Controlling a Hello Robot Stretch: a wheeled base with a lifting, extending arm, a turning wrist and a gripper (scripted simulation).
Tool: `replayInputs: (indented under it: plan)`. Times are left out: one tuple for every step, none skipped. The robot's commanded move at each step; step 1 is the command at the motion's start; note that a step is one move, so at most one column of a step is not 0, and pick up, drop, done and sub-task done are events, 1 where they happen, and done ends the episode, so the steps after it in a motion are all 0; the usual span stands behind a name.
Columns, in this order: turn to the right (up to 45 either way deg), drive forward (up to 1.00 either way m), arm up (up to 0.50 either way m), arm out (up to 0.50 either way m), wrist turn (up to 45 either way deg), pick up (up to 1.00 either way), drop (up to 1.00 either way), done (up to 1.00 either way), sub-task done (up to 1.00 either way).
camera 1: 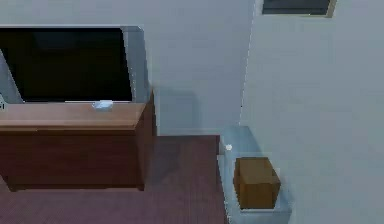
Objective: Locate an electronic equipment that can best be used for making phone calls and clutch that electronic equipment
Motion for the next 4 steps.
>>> replayInputs:
  plan:
    - [-45.0, 0.0, 0.0, 0.0, 0.0, 0.0, 0.0, 0.0, 0.0]
    - [0.0, 1.0, 0.0, 0.0, 0.0, 0.0, 0.0, 0.0, 0.0]
    - [-9.0, 0.0, 0.0, 0.0, 0.0, 0.0, 0.0, 0.0, 0.0]
    - [0.0, 0.05, 0.0, 0.0, 0.0, 0.0, 0.0, 0.0, 0.0]
